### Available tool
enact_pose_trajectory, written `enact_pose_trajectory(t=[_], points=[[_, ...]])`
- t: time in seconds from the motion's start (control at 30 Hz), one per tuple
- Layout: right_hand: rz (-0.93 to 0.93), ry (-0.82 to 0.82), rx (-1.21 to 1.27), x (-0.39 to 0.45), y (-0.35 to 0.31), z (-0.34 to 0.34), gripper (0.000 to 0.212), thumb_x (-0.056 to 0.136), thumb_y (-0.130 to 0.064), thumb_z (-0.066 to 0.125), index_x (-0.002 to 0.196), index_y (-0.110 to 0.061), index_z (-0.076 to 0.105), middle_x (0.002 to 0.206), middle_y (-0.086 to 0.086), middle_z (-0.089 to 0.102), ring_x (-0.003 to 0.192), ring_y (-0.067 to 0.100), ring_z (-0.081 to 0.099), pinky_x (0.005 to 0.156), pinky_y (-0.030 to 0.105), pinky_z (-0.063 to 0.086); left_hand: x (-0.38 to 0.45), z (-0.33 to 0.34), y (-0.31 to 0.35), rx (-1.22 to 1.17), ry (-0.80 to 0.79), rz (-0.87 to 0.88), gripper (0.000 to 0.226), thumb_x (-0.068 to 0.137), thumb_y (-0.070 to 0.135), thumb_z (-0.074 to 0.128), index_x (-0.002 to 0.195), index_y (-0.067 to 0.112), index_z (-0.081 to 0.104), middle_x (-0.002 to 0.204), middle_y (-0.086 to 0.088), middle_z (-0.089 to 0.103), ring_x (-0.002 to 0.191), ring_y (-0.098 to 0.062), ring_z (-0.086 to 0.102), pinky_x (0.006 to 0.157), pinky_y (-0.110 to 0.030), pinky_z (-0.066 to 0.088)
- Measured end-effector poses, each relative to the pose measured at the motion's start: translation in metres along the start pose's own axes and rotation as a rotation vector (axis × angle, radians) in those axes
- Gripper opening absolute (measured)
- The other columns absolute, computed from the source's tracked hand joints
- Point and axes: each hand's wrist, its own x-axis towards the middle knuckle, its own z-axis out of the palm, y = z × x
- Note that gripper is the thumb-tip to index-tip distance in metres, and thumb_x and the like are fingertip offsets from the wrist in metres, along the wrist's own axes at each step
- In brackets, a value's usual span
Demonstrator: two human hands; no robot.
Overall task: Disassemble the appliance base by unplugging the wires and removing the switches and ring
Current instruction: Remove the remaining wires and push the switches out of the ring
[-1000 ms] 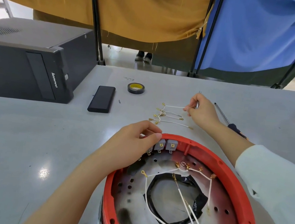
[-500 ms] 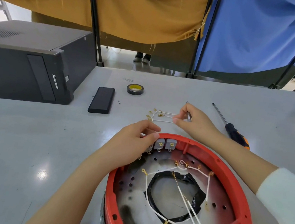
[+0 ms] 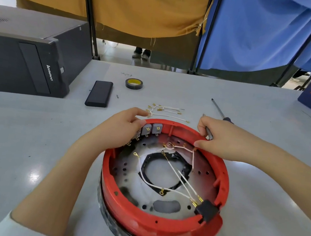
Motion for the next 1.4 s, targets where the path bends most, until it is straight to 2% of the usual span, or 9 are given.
enact_pose_trajectory(t=[0.33,0.5,0.63,0.87,1.0,1.13,1.23,1.3,1.4], points=[[-0.197,-0.007,-0.153,0.017,-0.018,0.002,0.036,0.091,-0.023,0.06,0.073,-0.034,0.031,0.062,-0.01,0.043,0.058,0.002,0.041,0.053,0.026,0.028,0.0,-0.016,-0.001,-0.145,-0.14,-0.037,0.043,0.081,0.043,0.067,0.121,0.044,0.052,0.105,0.018,0.064,0.099,-0.001,0.061,0.094,-0.027,0.044],[-0.372,0.024,0.081,0.031,-0.045,0.013,0.038,0.086,-0.018,0.066,0.073,-0.032,0.033,0.074,-0.014,0.051,0.075,-0.009,0.048,0.062,0.014,0.034,-0.001,0.01,0.005,-0.21,-0.283,0.047,0.061,0.077,0.028,0.076,0.128,0.042,0.044,0.113,0.014,0.063,0.094,0.0,0.066,0.087,-0.026,0.052],[-0.284,0.025,0.124,0.031,-0.049,0.007,0.035,0.081,-0.033,0.071,0.077,-0.034,0.036,0.1,-0.009,0.065,0.089,0.014,0.057,0.076,0.035,0.046,0.001,0.013,0.001,-0.216,-0.229,-0.017,0.071,0.085,0.01,0.064,0.14,0.036,0.028,0.113,0.015,0.061,0.091,-0.009,0.067,0.084,-0.029,0.054],[-0.098,0.139,-0.069,0.011,-0.014,0.003,0.027,0.086,-0.028,0.062,0.081,-0.033,0.037,0.065,-0.01,0.05,0.06,0.005,0.048,0.051,0.03,0.033,0.007,0.003,-0.003,-0.274,-0.052,-0.141,0.072,0.087,-0.003,0.05,0.145,0.029,0.023,0.105,0.016,0.063,0.095,-0.018,0.064,0.082,-0.028,0.05],[-0.065,0.13,-0.037,0.015,-0.004,0.006,0.029,0.089,-0.018,0.059,0.075,-0.029,0.036,0.069,-0.007,0.053,0.059,0.012,0.047,0.057,0.036,0.04,0.005,0.001,-0.003,-0.175,-0.104,-0.135,0.053,0.092,0.015,0.055,0.136,0.038,0.035,0.114,0.011,0.06,0.095,-0.016,0.065,0.092,-0.035,0.05],[-0.135,0.108,0.103,0.023,-0.009,0.006,0.036,0.087,-0.016,0.063,0.07,-0.031,0.035,0.085,-0.003,0.062,0.081,0.023,0.058,0.073,0.04,0.046,0.004,-0.004,-0.002,-0.215,-0.126,-0.113,0.055,0.084,0.041,0.065,0.132,0.045,0.04,0.113,0.018,0.059,0.099,-0.002,0.06,0.081,-0.019,0.045],[-0.244,0.111,0.251,0.034,-0.019,0.013,0.035,0.087,-0.011,0.063,0.071,-0.025,0.036,0.094,-0.004,0.066,0.095,0.011,0.06,0.08,0.032,0.045,0.005,-0.004,-0.002,-0.243,-0.112,-0.066,0.053,0.083,0.038,0.067,0.13,0.046,0.044,0.12,0.019,0.057,0.103,0.002,0.058,0.077,-0.013,0.041],[-0.301,0.105,0.304,0.043,-0.03,0.019,0.036,0.087,-0.007,0.063,0.069,-0.024,0.037,0.081,-0.017,0.064,0.078,-0.008,0.055,0.066,0.018,0.04,0.005,-0.003,-0.003,-0.245,-0.152,-0.044,0.05,0.086,0.031,0.066,0.13,0.043,0.046,0.121,0.016,0.058,0.1,0.001,0.062,0.083,-0.018,0.047],[-0.35,0.09,0.372,0.055,-0.044,0.023,0.037,0.085,-0.009,0.066,0.068,-0.027,0.039,0.073,-0.031,0.058,0.072,-0.014,0.052,0.063,0.01,0.037,0.005,-0.005,-0.006,-0.225,-0.171,-0.033,0.046,0.091,0.022,0.059,0.131,0.04,0.045,0.117,0.014,0.062,0.097,-0.002,0.064,0.087,-0.021,0.05]])
